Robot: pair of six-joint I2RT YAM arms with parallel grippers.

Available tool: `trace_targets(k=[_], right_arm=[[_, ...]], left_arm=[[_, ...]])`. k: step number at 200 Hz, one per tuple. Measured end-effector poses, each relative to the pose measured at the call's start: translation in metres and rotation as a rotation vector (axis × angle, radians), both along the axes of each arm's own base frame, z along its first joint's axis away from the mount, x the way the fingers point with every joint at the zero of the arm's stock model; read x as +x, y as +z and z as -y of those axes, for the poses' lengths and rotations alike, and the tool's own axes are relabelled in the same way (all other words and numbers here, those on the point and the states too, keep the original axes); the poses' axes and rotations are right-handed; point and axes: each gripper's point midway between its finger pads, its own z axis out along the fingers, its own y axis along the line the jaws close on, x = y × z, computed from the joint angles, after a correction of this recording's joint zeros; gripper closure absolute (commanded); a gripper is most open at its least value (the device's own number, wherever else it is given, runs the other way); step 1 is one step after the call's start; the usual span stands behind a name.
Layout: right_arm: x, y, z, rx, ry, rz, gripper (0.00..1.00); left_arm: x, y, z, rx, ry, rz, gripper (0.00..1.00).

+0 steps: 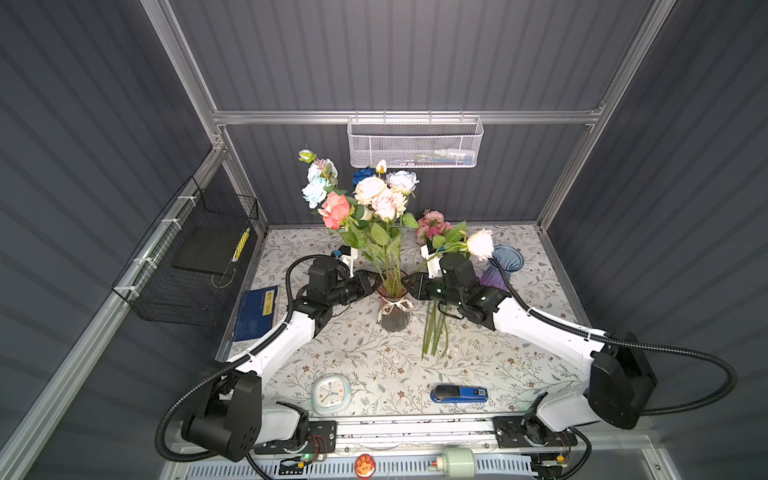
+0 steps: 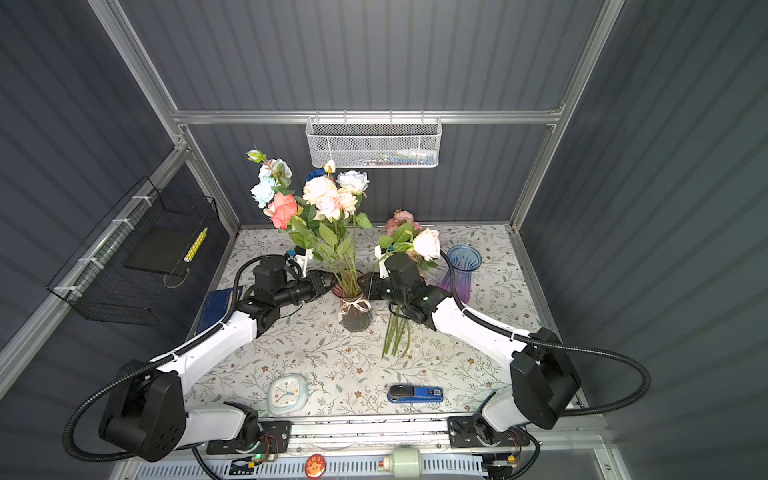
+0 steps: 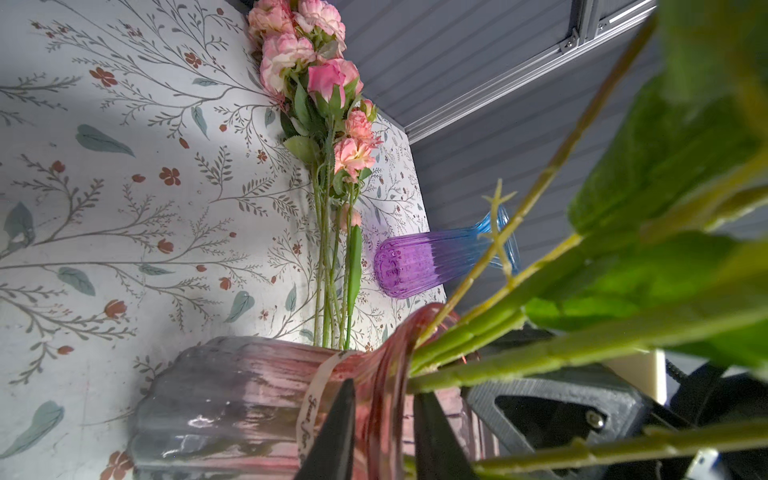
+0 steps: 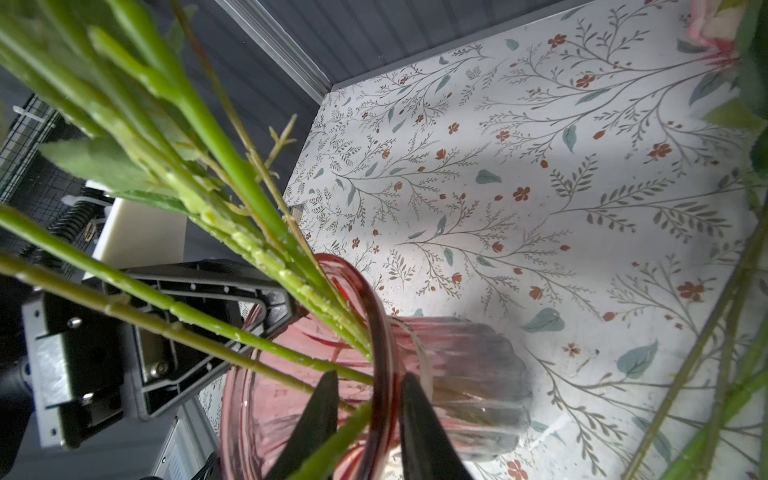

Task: Arrange the flowers into the vase
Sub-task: 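Lift the pink vase with both grippers and move it farther from the robot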

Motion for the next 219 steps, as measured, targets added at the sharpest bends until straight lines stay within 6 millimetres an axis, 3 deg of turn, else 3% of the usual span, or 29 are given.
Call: trace_targets(k=[137,169,219], right_arm=[[0.117,0.014,0.009,0.023,-0.123,0.089,0.74],[0.132,0.017,0.008,0.065,-0.13,0.128,0.74],[0.136,0.017,0.007,0.137,-0.135,0.156,0.73]], left_arm=[[0.111,0.003,0.017,0.062,0.064,0.028,0.82],[0.122,0.001,0.017,0.071,0.074,0.027,0.82],[0.124,0.001,0.016,0.109,0.071,0.002,0.82]])
